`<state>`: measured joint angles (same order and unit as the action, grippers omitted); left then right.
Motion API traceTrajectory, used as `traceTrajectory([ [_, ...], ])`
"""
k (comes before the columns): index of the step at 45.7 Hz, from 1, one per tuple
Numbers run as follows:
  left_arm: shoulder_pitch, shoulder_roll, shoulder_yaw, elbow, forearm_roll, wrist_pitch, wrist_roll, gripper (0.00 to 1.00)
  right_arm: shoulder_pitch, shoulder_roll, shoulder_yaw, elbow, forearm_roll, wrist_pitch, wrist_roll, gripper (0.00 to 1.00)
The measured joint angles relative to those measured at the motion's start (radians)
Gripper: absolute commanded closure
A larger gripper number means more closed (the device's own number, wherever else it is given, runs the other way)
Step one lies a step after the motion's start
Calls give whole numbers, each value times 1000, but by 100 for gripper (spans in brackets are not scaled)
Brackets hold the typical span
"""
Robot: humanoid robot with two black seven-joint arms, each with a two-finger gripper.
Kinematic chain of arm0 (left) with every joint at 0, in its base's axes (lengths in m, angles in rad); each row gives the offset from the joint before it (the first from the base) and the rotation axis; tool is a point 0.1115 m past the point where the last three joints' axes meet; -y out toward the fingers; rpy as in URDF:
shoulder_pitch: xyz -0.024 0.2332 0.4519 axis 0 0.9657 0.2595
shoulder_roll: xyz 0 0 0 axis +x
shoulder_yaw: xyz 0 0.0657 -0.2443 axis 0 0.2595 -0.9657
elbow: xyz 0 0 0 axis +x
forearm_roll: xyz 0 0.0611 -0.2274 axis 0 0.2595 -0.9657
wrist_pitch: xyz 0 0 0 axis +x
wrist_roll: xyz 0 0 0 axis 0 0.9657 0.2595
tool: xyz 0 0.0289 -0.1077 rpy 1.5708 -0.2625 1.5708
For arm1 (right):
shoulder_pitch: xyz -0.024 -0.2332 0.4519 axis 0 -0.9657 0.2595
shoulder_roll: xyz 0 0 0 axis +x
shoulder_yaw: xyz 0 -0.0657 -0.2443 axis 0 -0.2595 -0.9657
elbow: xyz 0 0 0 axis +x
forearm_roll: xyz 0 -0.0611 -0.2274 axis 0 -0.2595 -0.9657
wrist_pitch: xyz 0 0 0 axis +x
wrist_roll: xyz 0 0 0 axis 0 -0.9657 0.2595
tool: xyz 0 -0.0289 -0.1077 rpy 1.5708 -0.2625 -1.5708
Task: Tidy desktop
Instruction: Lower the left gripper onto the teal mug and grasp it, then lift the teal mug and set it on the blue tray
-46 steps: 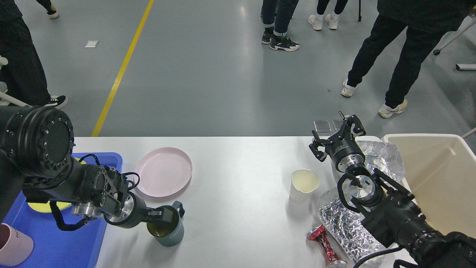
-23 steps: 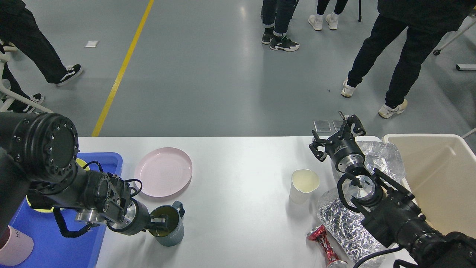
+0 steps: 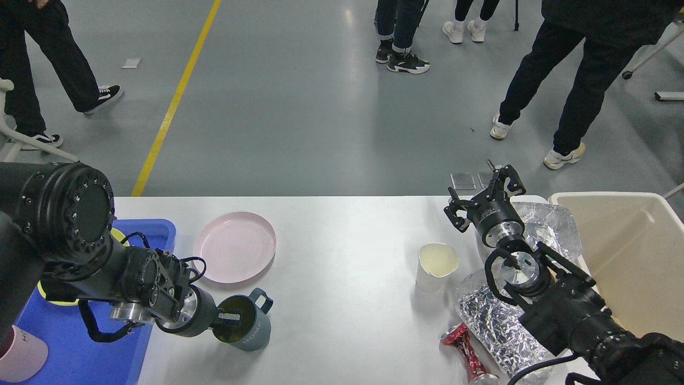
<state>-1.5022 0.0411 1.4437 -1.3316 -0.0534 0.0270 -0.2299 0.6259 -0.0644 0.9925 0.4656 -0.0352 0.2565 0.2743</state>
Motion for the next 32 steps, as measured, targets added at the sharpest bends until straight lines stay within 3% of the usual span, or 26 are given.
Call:
traceTrajectory([
  [12,-27,2,0,-22,3,-19,-5,100,0,0,0,-1,0,0,0,0],
  [18,-96,26,0,-77,7,-76,-11,100,0,0,0,-1,0,0,0,0],
  [26,-294,147,18,-168,15,-256,-12,100,0,0,0,-1,0,0,0,0],
  [32,-541,278,51,-196,25,-530,-13,100,0,0,0,-1,0,0,0,0],
])
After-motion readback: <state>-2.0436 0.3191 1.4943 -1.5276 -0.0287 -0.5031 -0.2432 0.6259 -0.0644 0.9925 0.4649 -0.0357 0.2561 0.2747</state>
